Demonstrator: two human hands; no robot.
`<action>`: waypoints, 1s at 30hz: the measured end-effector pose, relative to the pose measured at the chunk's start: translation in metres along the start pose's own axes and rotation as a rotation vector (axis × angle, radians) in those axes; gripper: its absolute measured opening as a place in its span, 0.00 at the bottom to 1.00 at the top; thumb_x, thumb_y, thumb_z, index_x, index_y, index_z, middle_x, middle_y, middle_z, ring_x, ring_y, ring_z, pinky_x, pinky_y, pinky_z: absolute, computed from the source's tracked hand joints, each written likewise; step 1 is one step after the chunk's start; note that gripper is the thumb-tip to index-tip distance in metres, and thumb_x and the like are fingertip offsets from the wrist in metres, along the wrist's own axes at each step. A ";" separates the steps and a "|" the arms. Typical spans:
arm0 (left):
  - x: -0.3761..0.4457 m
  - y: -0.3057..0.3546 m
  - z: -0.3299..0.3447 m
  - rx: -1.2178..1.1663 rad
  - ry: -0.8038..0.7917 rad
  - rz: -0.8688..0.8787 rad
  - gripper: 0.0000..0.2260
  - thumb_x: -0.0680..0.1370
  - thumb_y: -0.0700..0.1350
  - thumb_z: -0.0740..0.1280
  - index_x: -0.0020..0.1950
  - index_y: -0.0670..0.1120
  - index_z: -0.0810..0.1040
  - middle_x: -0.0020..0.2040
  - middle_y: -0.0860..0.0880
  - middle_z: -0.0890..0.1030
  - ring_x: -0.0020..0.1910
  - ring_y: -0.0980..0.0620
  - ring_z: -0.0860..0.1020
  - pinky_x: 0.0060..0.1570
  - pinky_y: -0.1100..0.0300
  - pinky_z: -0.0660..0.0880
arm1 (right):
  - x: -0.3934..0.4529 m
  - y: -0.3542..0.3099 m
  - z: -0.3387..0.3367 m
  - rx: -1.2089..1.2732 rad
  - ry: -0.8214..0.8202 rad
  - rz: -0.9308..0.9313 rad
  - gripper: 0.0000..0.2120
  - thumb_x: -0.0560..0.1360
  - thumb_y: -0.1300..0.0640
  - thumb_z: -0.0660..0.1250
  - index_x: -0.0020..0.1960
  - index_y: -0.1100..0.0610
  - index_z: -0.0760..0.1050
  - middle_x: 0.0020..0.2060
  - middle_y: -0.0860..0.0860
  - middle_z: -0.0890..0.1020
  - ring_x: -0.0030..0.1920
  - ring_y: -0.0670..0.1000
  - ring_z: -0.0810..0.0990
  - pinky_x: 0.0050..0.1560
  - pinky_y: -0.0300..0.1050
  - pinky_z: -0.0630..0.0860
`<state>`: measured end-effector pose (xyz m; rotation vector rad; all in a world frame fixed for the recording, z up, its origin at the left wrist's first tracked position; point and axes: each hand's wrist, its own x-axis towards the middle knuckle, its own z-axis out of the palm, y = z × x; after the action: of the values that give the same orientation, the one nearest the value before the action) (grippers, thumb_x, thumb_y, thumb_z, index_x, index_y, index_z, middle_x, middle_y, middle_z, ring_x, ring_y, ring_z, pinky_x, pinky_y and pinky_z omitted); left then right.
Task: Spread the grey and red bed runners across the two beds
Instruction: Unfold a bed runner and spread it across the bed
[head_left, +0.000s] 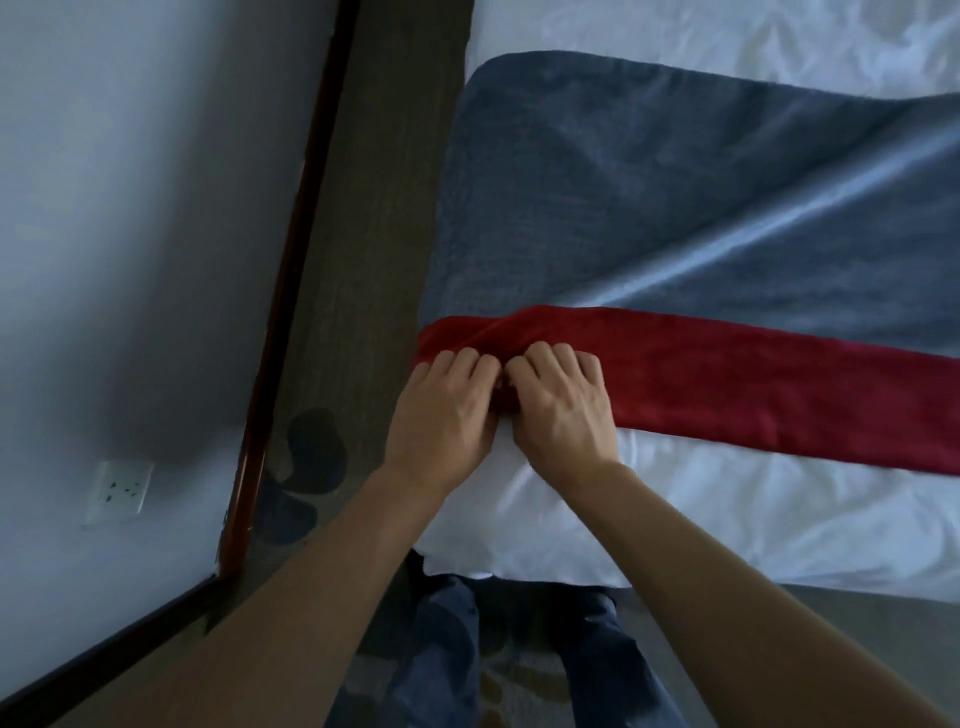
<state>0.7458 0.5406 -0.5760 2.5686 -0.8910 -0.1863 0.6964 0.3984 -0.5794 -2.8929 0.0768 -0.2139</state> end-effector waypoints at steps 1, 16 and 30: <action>0.006 0.016 0.004 0.008 -0.005 0.028 0.04 0.79 0.45 0.66 0.52 0.46 0.77 0.47 0.48 0.78 0.45 0.48 0.76 0.46 0.50 0.74 | -0.006 0.014 -0.006 -0.020 0.016 0.033 0.09 0.71 0.64 0.59 0.44 0.56 0.77 0.40 0.52 0.76 0.42 0.56 0.74 0.47 0.52 0.71; 0.009 0.187 0.092 0.151 -0.049 0.069 0.07 0.75 0.37 0.60 0.47 0.46 0.75 0.43 0.48 0.74 0.41 0.45 0.72 0.40 0.50 0.69 | -0.129 0.196 -0.066 -0.145 0.043 0.069 0.05 0.70 0.63 0.67 0.41 0.54 0.77 0.36 0.52 0.75 0.39 0.59 0.74 0.45 0.55 0.70; 0.081 0.348 0.154 0.158 -0.088 0.136 0.10 0.71 0.35 0.63 0.50 0.46 0.76 0.44 0.48 0.75 0.42 0.45 0.73 0.42 0.49 0.69 | -0.197 0.381 -0.117 -0.250 0.027 0.287 0.07 0.72 0.64 0.66 0.49 0.56 0.78 0.42 0.54 0.77 0.44 0.60 0.76 0.51 0.54 0.68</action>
<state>0.5737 0.1912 -0.5672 2.6482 -1.1511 -0.1981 0.4714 0.0155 -0.5862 -3.0761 0.5563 -0.2030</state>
